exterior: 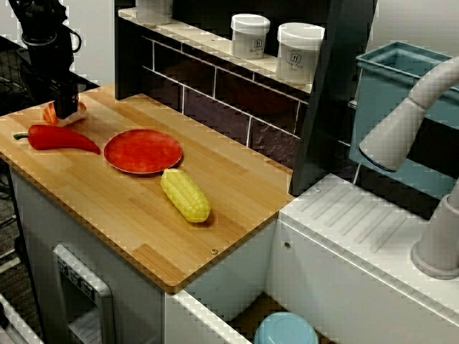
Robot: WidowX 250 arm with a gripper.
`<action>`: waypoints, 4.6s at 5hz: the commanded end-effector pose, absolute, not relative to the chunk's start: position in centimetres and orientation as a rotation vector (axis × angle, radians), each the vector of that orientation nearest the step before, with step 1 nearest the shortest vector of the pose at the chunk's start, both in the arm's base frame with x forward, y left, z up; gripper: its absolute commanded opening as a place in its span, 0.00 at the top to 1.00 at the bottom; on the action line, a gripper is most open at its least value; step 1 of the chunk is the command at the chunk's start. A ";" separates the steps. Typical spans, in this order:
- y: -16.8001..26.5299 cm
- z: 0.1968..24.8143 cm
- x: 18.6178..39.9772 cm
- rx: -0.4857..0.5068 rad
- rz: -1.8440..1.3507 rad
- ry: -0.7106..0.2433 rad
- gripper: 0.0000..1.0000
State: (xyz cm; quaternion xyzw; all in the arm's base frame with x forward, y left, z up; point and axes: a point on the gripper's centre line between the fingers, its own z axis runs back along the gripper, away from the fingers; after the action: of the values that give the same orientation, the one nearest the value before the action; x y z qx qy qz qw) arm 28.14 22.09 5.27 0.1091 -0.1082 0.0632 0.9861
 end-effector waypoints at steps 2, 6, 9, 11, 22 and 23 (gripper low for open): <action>23.0 5.8 28.9 0.205 0.218 -0.243 0.00; 23.4 7.2 29.1 0.131 0.225 -0.250 1.00; 20.2 9.8 29.7 0.066 0.037 -0.306 1.00; 16.9 12.0 30.6 0.019 -0.122 -0.344 1.00; 10.1 21.5 34.6 0.026 -0.232 -0.518 1.00; 9.8 21.4 35.4 0.018 -0.222 -0.510 1.00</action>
State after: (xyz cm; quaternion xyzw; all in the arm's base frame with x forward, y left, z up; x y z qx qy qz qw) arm 35.85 10.31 19.38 -0.0035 -0.2272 -0.1084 0.9678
